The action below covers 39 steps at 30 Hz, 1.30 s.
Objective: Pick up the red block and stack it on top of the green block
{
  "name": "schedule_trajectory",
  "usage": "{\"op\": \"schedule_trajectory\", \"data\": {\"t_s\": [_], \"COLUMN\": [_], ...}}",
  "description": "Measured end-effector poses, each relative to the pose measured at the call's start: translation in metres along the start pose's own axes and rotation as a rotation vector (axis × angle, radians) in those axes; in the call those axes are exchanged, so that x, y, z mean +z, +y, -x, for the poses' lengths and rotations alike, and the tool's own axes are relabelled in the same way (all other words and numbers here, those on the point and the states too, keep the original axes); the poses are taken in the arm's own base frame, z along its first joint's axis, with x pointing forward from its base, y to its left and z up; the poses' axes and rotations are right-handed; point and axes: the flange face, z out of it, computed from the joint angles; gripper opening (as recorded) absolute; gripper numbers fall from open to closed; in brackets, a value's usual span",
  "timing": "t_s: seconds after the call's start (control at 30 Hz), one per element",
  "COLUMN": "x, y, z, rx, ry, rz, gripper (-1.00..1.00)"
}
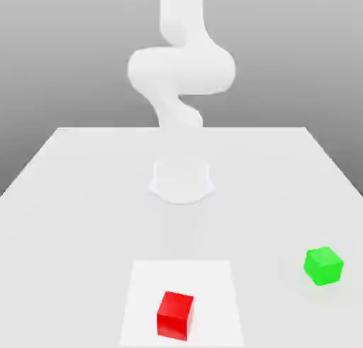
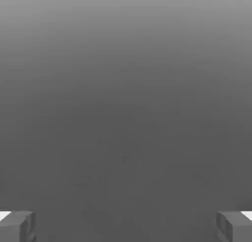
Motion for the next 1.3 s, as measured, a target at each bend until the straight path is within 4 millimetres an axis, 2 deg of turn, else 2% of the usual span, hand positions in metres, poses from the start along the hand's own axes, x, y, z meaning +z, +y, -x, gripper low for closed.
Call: {"op": "schedule_trajectory", "data": {"t_s": [0.17, 0.33, 0.53, 0.73, 0.8, 0.93, 0.97, 1.17, 1.3], "x": [0.105, 0.2, 0.299, 0.376, 0.397, 0.435, 0.443, 0.447, 0.423], "y": [0.012, 0.041, 0.092, 0.157, 0.177, 0.204, 0.21, 0.213, 0.196], "z": [0.011, 0.035, 0.079, 0.138, 0.159, 0.185, 0.19, 0.193, 0.178], "rx": [0.04, 0.08, 0.131, 0.185, 0.2, 0.206, 0.206, 0.206, 0.207], "ry": [-0.088, -0.176, -0.286, -0.401, -0.432, -0.444, -0.444, -0.444, -0.444], "rz": [0.128, 0.249, 0.389, 0.525, 0.561, 0.574, 0.574, 0.574, 0.574], "gripper": [0.0, 0.0, 0.0, 0.0, 0.0, 0.0, -1.0, -1.0, -1.0]}}
